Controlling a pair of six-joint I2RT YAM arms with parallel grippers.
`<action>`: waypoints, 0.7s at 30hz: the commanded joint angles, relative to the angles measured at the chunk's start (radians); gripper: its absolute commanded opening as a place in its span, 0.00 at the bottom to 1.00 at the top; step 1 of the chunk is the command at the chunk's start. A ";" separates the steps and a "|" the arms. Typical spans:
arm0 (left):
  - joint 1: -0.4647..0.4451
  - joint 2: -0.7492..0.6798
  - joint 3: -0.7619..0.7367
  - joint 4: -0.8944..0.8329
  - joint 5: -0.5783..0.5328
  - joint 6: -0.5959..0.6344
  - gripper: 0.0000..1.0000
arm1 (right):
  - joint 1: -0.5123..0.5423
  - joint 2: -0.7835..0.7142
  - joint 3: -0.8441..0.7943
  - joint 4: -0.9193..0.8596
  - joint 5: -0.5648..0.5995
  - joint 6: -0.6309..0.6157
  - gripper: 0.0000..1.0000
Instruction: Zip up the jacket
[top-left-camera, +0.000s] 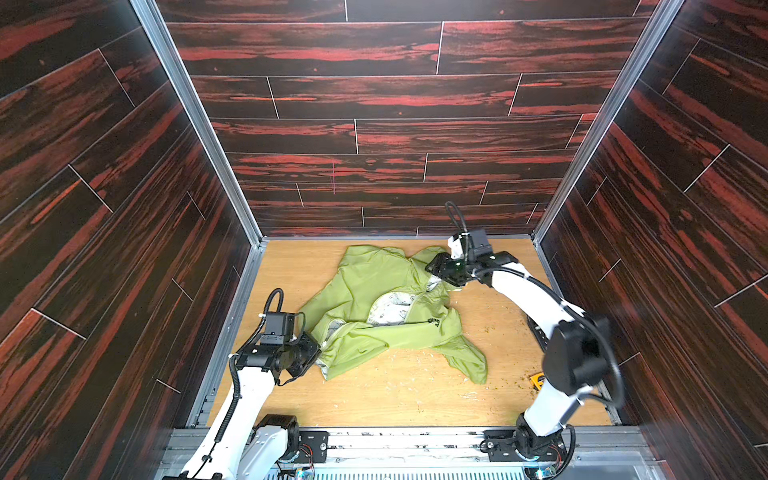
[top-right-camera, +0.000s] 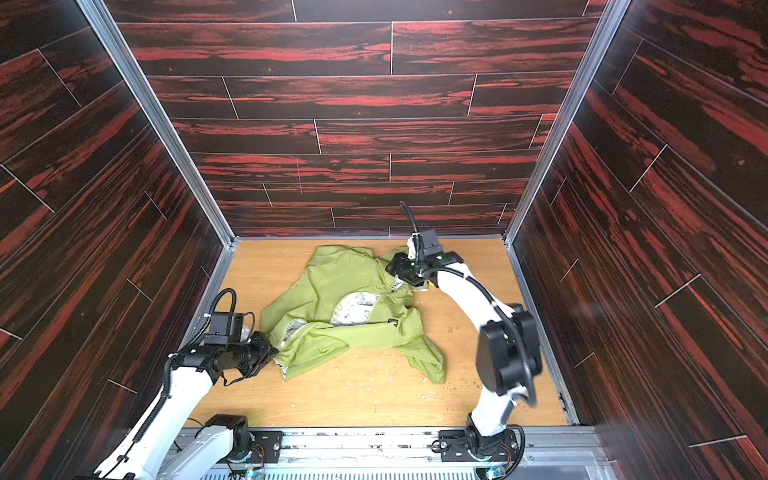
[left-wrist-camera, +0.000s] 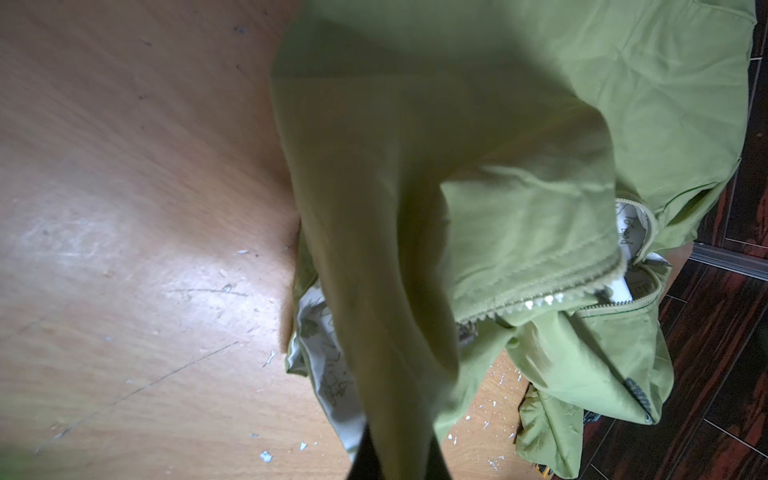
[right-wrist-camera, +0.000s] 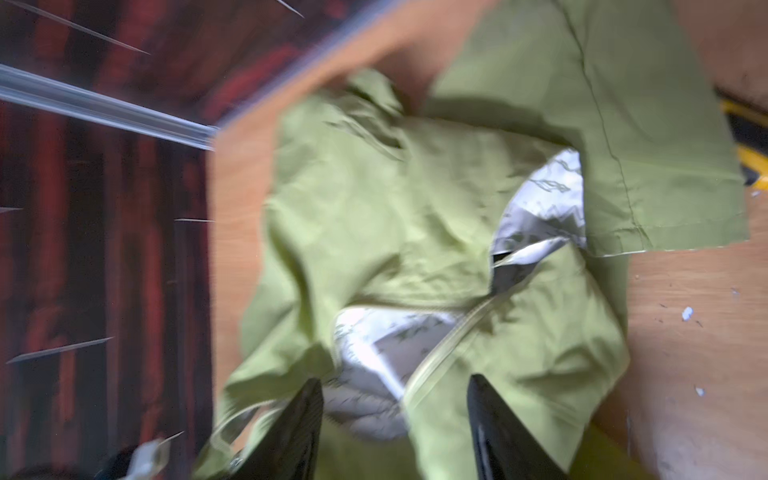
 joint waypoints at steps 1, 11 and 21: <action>0.002 0.024 0.011 0.016 0.021 0.007 0.00 | 0.005 0.116 0.076 -0.103 0.020 0.026 0.59; 0.002 0.018 0.000 0.025 0.035 0.005 0.00 | 0.003 0.372 0.297 -0.149 0.033 0.000 0.59; 0.002 0.009 -0.005 0.009 0.026 0.002 0.00 | 0.003 0.570 0.548 -0.245 0.046 -0.015 0.55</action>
